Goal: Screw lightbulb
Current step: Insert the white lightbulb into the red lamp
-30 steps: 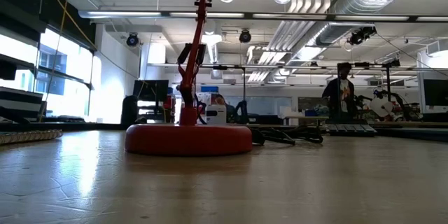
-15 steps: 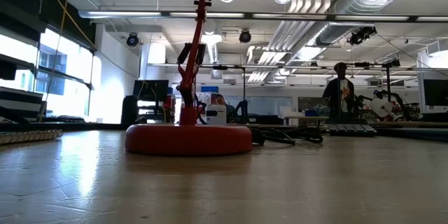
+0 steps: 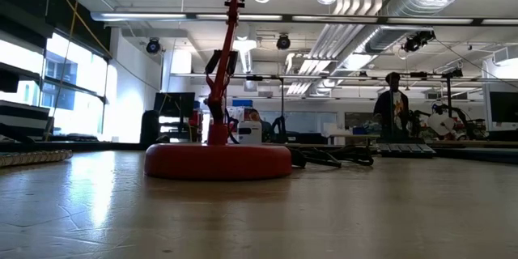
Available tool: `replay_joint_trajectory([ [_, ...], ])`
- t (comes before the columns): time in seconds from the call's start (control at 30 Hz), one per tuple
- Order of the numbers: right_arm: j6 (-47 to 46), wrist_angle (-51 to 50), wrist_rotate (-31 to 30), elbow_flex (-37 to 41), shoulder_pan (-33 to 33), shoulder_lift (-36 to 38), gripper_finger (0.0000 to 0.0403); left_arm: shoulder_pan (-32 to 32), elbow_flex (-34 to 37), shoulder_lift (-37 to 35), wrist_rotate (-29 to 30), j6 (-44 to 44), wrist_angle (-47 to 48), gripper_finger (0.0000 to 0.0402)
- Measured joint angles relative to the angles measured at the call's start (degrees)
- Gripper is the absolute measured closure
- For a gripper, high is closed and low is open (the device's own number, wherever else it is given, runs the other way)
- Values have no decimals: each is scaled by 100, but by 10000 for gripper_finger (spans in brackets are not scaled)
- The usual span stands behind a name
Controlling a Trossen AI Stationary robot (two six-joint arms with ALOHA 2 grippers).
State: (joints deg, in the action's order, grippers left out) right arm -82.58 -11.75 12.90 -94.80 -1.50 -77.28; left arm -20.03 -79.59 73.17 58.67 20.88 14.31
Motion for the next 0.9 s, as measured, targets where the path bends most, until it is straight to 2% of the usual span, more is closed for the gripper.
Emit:
replay_joint_trajectory([
  [0.2,1157,-187,203,0,-82,215,29,2,1,0,0,0,-1,401],
  [0.5,1225,-1528,99,-2,-411,507,29,2,2,0,-2,4,-40,401],
  [0.6,1766,-1655,198,0,-411,503,29,2,2,0,0,7,-50,401],
  [0.7,3137,-1590,205,0,-436,505,29,2,2,0,0,9,-50,401],
  [0.9,7196,-1552,-85,0,-461,505,29,2,2,0,0,20,-55,401],
])
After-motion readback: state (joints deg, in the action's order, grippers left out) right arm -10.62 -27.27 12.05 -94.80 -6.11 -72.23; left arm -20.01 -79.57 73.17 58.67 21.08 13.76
